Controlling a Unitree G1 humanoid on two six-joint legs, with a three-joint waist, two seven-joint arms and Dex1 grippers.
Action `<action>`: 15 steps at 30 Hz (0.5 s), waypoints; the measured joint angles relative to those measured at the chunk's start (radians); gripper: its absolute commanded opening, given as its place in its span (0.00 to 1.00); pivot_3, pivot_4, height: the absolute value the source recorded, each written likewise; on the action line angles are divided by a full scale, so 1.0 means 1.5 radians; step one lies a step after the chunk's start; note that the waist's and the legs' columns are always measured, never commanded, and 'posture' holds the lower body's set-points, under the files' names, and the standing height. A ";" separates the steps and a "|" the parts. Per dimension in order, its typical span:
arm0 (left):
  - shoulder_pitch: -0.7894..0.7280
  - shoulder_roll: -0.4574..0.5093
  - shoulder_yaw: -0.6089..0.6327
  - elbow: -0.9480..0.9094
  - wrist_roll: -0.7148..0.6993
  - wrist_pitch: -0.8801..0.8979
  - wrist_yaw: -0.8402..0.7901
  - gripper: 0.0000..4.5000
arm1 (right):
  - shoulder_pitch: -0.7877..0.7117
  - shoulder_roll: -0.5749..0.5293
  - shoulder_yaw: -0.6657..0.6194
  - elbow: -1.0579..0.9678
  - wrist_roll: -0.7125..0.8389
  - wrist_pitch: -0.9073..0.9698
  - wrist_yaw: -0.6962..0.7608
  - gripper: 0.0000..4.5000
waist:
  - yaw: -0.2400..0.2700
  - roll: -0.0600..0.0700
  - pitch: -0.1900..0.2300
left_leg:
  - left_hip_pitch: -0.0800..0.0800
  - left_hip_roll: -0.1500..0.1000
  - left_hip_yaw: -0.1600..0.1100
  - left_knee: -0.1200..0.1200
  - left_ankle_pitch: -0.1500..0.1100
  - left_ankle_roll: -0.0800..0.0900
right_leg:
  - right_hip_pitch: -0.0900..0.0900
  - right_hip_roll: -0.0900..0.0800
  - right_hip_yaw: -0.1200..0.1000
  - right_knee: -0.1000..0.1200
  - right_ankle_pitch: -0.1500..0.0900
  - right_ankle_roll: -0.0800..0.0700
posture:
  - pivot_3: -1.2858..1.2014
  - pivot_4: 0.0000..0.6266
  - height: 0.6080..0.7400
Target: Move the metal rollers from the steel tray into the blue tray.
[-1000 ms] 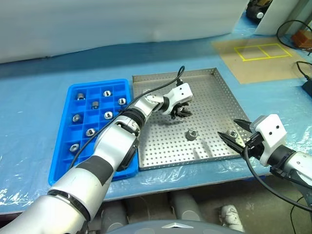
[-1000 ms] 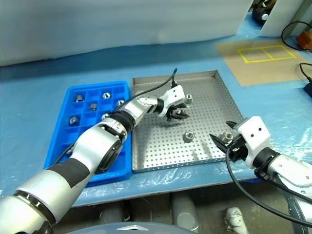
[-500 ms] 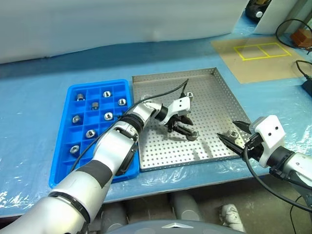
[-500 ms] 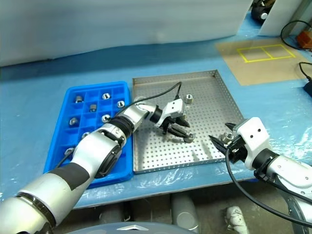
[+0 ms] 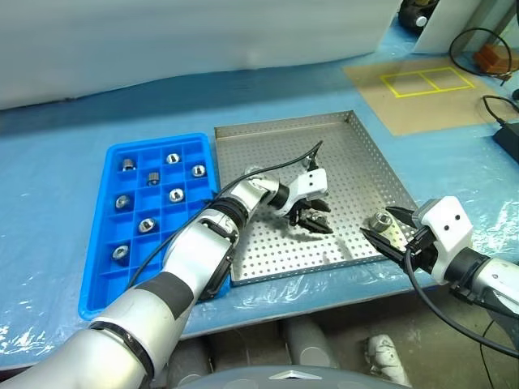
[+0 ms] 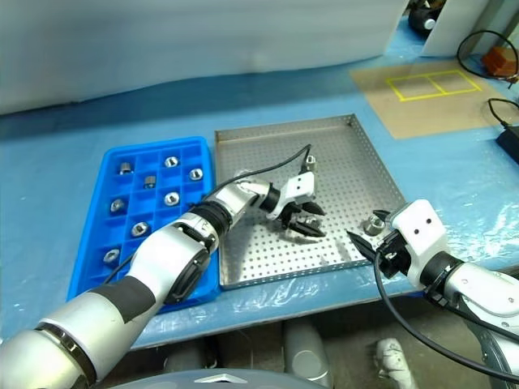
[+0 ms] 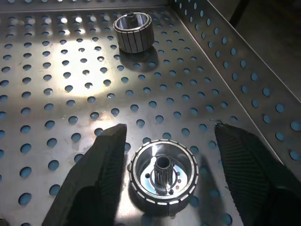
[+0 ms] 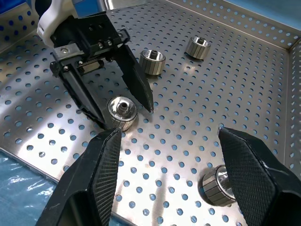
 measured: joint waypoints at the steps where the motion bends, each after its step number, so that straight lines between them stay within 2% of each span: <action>1: 0.002 0.000 -0.002 0.000 0.001 0.000 -0.002 0.96 | 0.002 0.000 0.000 0.000 0.000 0.000 -0.001 0.75 | -0.002 0.000 0.000 | 0.000 0.000 0.000 0.000 0.000 0.000 | 0.000 0.000 0.000 0.000 0.000 0.000 | 0.23 0.24 1.00; 2: 0.003 0.000 -0.005 0.000 0.005 -0.001 0.009 0.99 | 0.002 0.000 0.000 0.000 0.000 0.000 -0.003 0.75 | -0.003 0.000 0.000 | 0.000 0.000 0.000 0.000 0.000 0.000 | 0.000 0.000 0.000 0.000 0.000 0.000 | 0.23 0.24 1.00; 15: 0.019 -0.012 -0.018 -0.001 0.029 -0.010 0.095 0.99 | -0.006 -0.004 0.001 0.000 0.000 0.000 -0.007 0.75 | -0.004 0.000 0.000 | 0.000 0.000 0.000 0.000 0.000 0.001 | 0.001 -0.001 0.000 0.000 0.000 0.000 | 0.23 0.24 1.00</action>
